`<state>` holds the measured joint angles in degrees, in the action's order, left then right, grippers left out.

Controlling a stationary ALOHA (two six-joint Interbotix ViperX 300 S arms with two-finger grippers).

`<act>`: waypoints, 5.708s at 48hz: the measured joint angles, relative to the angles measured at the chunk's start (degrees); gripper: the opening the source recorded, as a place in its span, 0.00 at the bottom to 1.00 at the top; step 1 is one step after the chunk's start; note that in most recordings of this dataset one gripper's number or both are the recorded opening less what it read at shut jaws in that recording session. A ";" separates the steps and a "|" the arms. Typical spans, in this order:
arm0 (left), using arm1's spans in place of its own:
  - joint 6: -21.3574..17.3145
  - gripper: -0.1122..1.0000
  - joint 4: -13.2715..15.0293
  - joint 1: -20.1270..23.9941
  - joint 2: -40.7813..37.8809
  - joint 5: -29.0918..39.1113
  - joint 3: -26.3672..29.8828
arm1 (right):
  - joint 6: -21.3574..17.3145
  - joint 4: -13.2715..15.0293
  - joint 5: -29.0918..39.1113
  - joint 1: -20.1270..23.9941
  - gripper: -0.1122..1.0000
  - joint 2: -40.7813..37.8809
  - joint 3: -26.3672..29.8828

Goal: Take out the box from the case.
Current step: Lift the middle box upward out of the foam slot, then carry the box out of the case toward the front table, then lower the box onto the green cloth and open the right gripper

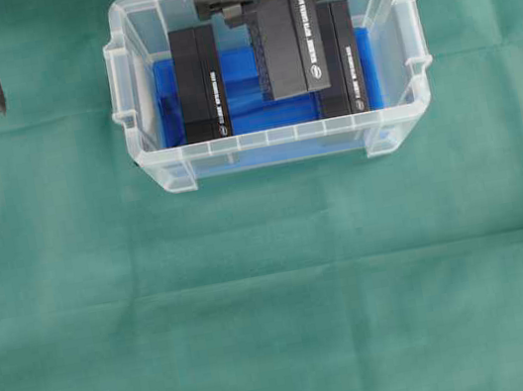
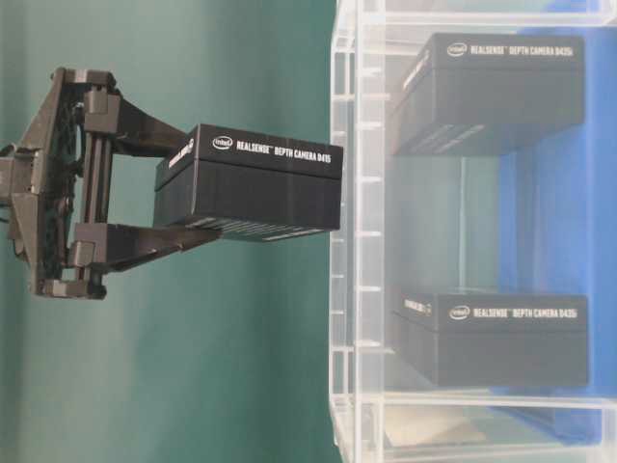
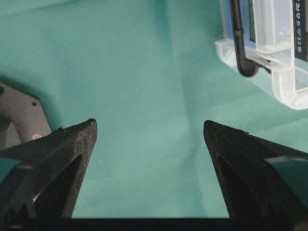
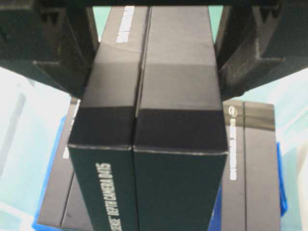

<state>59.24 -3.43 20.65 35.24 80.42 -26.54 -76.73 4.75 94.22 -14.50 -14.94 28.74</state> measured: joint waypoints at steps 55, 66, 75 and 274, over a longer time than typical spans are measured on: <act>0.00 0.93 0.09 0.09 0.09 0.18 0.00 | -0.18 0.00 0.00 0.00 0.70 0.00 0.00; -0.09 0.93 0.00 0.09 0.00 0.26 0.00 | -0.26 -0.26 0.00 0.18 0.70 0.09 0.00; 0.00 0.93 0.09 0.09 0.00 0.26 0.00 | -1.58 -0.70 0.00 1.23 0.70 0.00 0.00; 0.00 0.93 0.00 0.09 0.35 1.85 0.00 | -31.11 -1.14 -29.53 28.30 0.70 -0.97 -28.92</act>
<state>59.24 -3.43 20.74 35.60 82.27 -26.54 -107.84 3.60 64.69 13.80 -15.91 -0.18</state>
